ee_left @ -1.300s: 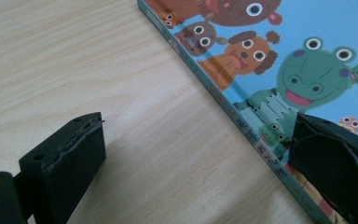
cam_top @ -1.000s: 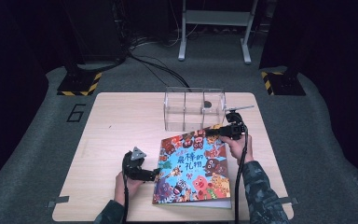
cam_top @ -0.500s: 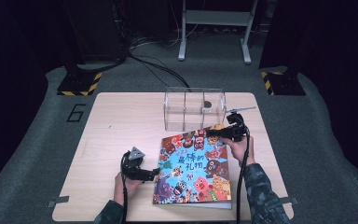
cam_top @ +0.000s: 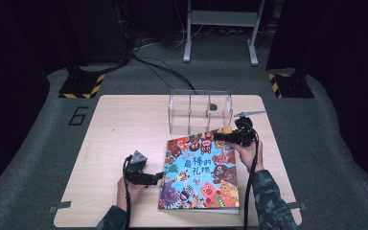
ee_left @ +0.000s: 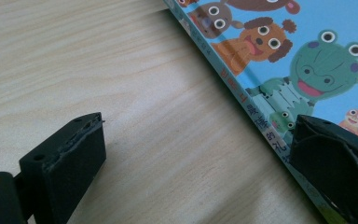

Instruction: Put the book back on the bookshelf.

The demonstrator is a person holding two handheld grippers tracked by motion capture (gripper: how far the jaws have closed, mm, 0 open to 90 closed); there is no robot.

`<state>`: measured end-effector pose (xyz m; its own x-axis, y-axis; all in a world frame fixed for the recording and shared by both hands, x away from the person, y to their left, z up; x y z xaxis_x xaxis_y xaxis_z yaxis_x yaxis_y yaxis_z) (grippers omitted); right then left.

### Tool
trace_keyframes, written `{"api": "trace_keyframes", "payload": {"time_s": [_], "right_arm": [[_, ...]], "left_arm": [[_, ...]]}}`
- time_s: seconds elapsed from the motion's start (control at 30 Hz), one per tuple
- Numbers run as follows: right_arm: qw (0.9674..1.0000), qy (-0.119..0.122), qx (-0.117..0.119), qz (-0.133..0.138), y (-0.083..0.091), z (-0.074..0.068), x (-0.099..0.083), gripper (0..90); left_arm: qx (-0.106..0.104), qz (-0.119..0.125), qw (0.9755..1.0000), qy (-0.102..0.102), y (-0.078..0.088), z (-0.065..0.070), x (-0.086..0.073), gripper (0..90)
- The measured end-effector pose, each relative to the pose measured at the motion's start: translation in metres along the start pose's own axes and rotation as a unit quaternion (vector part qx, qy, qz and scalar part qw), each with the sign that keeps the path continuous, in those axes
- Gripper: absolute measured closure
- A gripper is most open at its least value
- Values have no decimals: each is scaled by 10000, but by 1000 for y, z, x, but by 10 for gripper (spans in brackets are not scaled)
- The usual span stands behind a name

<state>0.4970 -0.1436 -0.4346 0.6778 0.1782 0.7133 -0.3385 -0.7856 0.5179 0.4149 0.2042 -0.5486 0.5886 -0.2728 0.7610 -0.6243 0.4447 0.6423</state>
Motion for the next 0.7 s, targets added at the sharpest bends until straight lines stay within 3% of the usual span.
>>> {"api": "trace_keyframes", "payload": {"time_s": [0.37, 0.7], "right_arm": [[9993, 310, -32, 195, 10, -12, 1, 664], [9966, 705, -123, 397, 15, -18, 4, 656]], "left_arm": [[-15, 26, 9999, 145, 1, -2, 0, 34], [-19, 62, 9998, 176, 1, -3, 0, 34]]}}
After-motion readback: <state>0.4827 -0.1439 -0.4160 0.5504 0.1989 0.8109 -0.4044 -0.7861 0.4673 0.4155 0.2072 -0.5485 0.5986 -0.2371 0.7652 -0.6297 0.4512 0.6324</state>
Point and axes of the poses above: each handheld gripper's, and its own axes: y roughly backward along the jaws, x roughly out of its top, z roughly to its right, the point moved 3 cm from there along -y, roughly forward along the jaws, and after that the axes turned 7 degrees about x, right-handed, at the moved point
